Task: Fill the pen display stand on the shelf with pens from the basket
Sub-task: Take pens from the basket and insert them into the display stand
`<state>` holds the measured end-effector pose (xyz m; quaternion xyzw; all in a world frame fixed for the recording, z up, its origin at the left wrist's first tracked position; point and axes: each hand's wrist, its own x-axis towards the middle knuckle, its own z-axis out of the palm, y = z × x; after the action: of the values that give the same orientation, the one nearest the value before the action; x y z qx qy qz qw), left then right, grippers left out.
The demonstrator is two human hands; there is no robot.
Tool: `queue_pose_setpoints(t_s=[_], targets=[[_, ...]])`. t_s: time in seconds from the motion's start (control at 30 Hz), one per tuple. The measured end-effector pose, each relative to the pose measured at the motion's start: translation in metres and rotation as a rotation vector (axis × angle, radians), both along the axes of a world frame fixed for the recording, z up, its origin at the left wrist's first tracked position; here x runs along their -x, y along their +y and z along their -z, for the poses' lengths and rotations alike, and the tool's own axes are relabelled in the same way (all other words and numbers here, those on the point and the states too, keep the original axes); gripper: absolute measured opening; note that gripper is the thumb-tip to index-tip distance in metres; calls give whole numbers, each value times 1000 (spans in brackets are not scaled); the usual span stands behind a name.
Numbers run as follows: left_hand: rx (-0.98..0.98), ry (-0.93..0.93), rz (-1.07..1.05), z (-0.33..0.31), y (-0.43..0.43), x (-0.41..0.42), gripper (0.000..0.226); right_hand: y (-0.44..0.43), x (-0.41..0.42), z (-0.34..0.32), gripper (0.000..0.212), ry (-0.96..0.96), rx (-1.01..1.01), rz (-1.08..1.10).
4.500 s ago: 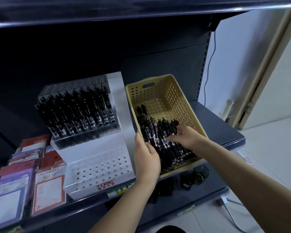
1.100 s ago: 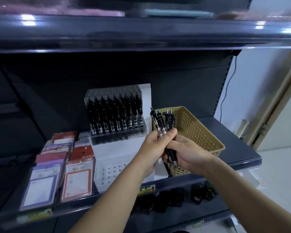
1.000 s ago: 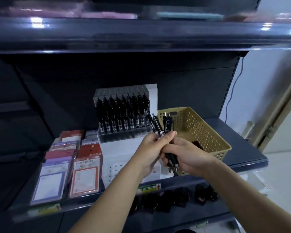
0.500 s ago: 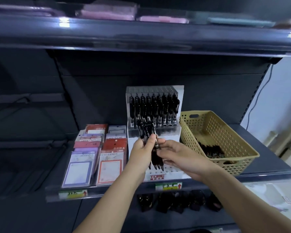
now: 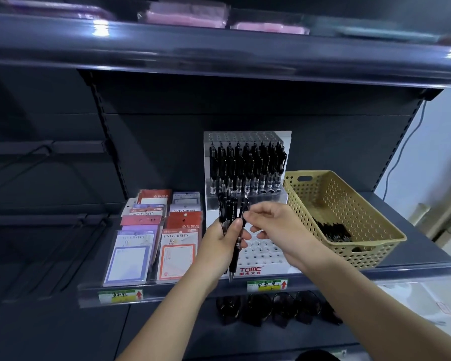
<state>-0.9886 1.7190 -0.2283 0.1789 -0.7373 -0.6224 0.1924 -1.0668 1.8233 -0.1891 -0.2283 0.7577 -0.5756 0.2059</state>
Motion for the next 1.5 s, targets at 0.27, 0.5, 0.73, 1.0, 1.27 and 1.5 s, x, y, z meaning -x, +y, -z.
queue_pose_setpoints(t_s=[0.27,0.5,0.73,1.0,1.27,1.5], targets=[[96,-25,-14,-2,-1,-2,24,-4,-3,-4,5,79,-46,50],[-41,-42,-119,-6,-10,-3,27,13,36,-57,7,362,63,327],[-109,1,-122,-9,-10,-3,25,-1,65,-67,14,520,33,401],[-131,85,-137,-12,-14,0,21,-17,73,-50,15,559,-110,302],[-140,65,-137,-11,-14,0,19,-17,79,-32,16,532,-181,294],[-200,93,-119,-14,-9,2,15,-16,78,-31,11,462,-125,272]])
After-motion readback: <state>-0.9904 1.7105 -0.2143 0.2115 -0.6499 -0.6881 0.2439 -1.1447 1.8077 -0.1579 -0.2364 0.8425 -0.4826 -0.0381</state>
